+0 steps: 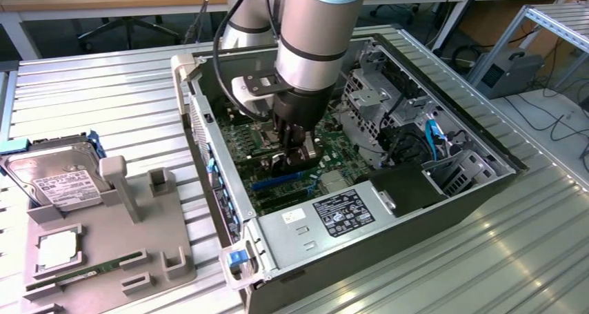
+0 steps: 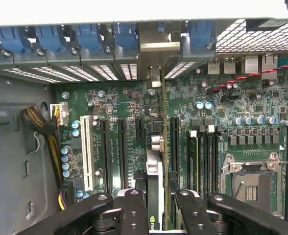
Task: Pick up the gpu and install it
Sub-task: 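Insert the gpu into the slot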
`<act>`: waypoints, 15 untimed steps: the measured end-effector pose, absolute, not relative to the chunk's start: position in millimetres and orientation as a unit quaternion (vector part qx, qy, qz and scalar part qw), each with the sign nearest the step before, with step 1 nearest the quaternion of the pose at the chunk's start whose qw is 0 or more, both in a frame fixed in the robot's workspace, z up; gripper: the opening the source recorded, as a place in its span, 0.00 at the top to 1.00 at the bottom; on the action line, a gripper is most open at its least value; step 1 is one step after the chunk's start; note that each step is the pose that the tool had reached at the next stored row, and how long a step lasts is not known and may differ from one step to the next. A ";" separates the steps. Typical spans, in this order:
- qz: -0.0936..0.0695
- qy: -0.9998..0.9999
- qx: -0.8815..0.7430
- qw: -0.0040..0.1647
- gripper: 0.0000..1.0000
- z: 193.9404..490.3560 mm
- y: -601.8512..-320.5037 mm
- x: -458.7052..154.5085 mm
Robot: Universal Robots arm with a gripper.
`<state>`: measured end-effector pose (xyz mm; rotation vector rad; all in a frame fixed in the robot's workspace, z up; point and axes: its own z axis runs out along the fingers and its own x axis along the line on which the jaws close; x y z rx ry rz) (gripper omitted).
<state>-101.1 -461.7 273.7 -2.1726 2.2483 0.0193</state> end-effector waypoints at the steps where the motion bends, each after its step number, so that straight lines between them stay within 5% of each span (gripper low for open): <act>1: 0.006 0.719 -0.695 0.007 0.73 273.6 -461.7 -101.2; 15: 0.006 0.719 -0.695 0.008 0.73 272.7 -460.4 -102.0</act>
